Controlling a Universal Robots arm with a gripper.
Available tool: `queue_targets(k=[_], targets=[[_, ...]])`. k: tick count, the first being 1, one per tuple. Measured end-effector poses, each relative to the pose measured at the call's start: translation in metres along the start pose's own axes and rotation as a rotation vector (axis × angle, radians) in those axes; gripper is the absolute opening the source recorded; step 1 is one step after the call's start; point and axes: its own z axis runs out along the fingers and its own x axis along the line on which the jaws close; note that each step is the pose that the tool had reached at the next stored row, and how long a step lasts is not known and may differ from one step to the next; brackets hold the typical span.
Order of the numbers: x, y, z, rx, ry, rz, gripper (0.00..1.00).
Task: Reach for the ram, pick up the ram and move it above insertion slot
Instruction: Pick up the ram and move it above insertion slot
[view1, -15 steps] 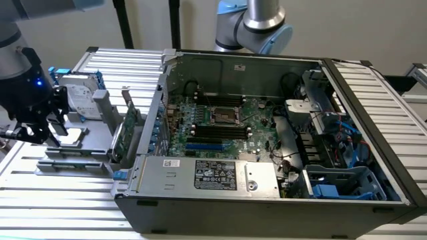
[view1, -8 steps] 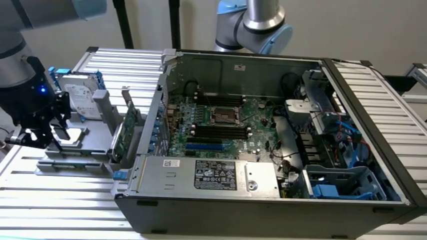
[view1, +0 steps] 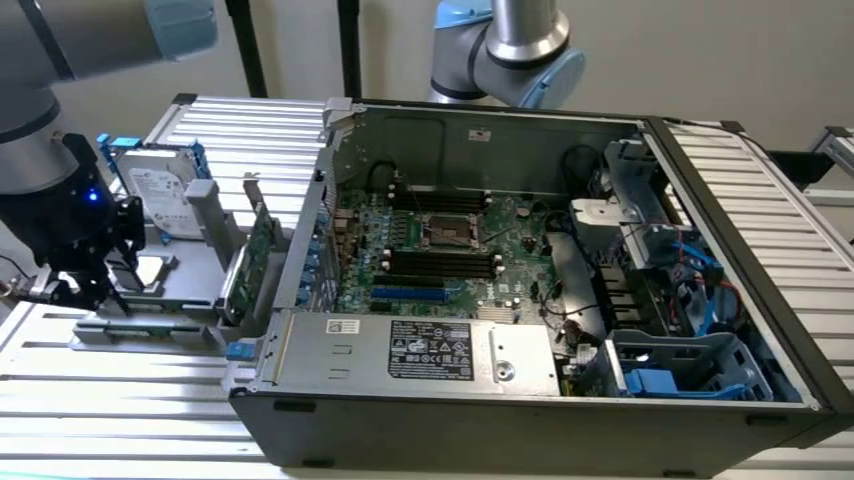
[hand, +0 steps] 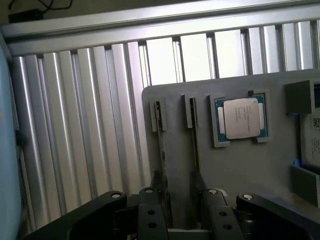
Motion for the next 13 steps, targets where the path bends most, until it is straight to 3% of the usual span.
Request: queue_targets(k=[13], targets=[[0.007, -0.0013, 0.0155, 0.0001, 0.0007, -0.024, 0.36]])
